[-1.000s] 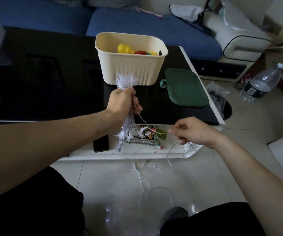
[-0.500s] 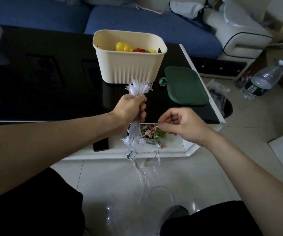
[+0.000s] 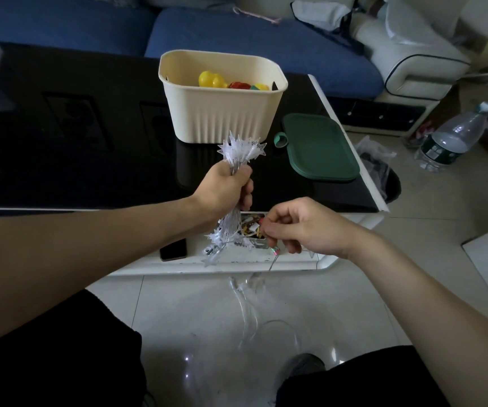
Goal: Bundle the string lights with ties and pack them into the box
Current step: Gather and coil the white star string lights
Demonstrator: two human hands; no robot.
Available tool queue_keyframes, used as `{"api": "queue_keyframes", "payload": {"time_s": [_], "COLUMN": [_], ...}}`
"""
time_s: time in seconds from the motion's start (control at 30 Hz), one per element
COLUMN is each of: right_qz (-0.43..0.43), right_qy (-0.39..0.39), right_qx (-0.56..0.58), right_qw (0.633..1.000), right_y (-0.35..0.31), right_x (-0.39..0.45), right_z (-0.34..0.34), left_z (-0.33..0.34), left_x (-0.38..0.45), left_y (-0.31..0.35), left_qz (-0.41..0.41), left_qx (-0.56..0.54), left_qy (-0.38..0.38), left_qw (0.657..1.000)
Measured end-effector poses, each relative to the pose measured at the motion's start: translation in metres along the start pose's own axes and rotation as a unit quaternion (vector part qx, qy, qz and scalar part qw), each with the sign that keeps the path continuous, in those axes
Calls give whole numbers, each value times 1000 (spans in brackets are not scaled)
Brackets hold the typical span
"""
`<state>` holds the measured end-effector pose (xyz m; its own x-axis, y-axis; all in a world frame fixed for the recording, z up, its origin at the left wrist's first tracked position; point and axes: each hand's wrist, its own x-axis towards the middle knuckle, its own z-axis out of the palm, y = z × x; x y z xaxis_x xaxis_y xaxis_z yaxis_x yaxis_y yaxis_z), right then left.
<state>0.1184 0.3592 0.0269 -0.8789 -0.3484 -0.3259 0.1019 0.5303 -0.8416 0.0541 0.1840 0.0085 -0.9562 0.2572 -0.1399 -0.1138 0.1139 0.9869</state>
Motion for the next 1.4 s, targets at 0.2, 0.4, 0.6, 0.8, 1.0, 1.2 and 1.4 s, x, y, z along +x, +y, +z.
{"api": "queue_keyframes", "payload": {"time_s": [0.2, 0.4, 0.6, 0.8, 1.0, 1.2, 1.4], "right_qz": [-23, -40, -27, -27, -20, 10, 17], "right_qy": [108, 132, 134, 220, 195, 137, 78], "right_qx": [-71, -103, -110, -97, -27, 22, 131], "right_qw": [991, 985, 984, 970, 980, 990, 988], "right_y": [7, 7, 6, 1, 2, 8, 16], "right_x": [9, 9, 11, 13, 15, 15, 13], "right_z": [1, 0, 3, 8, 16, 9, 4], "left_z": [3, 3, 5, 8, 9, 5, 1], "left_x": [-3, -4, -5, -11, -17, -7, -4], "left_y": [-3, 0, 1, 0, -3, -5, 2], "left_qz": [-17, -42, -89, -167, -173, -151, -123], "left_qx": [-5, -39, -74, -54, 46, 17, -54], "left_qy": [-21, -28, -36, -130, -208, -137, -97], "left_qw": [1000, 998, 993, 976, 962, 979, 986]}}
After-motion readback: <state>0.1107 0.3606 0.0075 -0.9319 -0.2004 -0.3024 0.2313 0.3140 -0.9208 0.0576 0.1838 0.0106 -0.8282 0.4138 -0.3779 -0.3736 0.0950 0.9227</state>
